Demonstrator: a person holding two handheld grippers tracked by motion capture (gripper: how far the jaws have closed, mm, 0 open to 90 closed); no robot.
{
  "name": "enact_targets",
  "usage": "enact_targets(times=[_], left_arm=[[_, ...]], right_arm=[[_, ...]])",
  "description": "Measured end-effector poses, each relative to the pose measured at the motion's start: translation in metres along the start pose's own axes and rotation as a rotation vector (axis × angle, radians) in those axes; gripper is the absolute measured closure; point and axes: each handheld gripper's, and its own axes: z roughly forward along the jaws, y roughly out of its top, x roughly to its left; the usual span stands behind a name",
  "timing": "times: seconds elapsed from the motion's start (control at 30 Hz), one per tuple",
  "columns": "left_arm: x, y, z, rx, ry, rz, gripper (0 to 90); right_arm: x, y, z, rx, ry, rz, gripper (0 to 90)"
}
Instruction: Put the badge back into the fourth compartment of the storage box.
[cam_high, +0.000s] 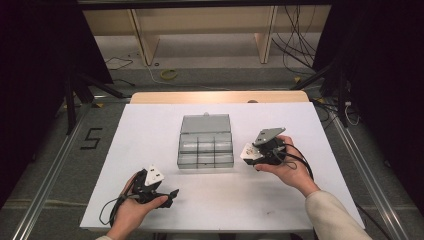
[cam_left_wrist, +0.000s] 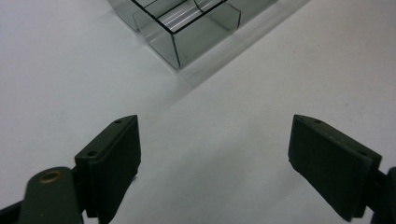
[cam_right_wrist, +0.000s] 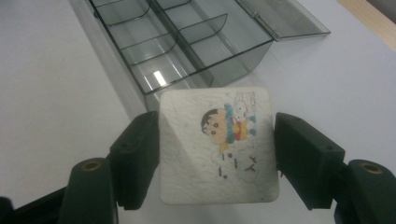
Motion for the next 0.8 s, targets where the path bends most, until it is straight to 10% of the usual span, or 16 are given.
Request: enact_targets(times=[0.8], left_arm=[[0.000,0.000,0.000,-0.003,0.000,-0.004,16.5]], right_arm=[[0.004,0.022,0.005,-0.056,-0.015,-0.005,33.8]])
